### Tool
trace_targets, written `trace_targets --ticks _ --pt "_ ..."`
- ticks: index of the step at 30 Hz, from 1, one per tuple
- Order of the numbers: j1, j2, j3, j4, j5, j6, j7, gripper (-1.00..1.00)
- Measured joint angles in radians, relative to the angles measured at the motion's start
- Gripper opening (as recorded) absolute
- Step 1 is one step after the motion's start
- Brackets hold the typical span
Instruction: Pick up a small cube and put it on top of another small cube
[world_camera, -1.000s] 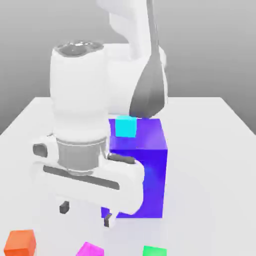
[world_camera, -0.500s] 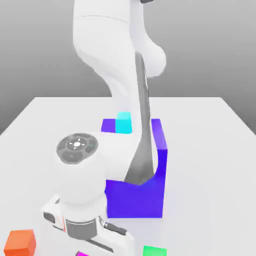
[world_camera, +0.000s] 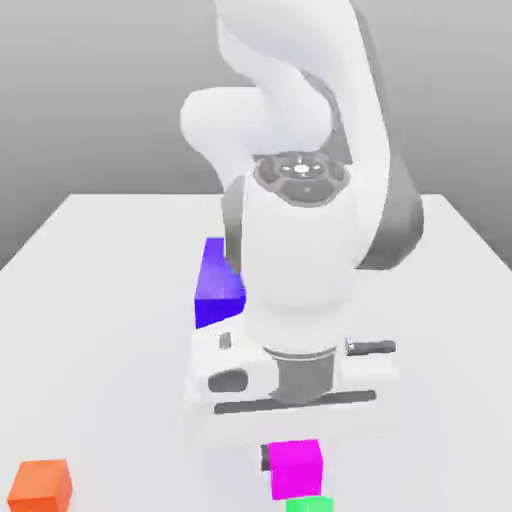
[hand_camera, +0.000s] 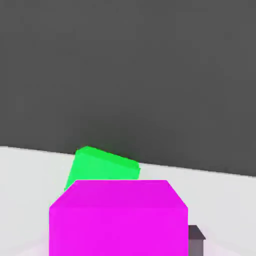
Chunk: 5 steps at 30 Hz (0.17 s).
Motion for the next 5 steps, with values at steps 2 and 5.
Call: trace_targets --ticks 2,5 --pt "0.010 0.066 -0.010 0.004 -0.019 0.061 0.007 -1.00" --pt "0.013 0.083 -0.013 0.006 -0.024 0.077 0.010 1.00"
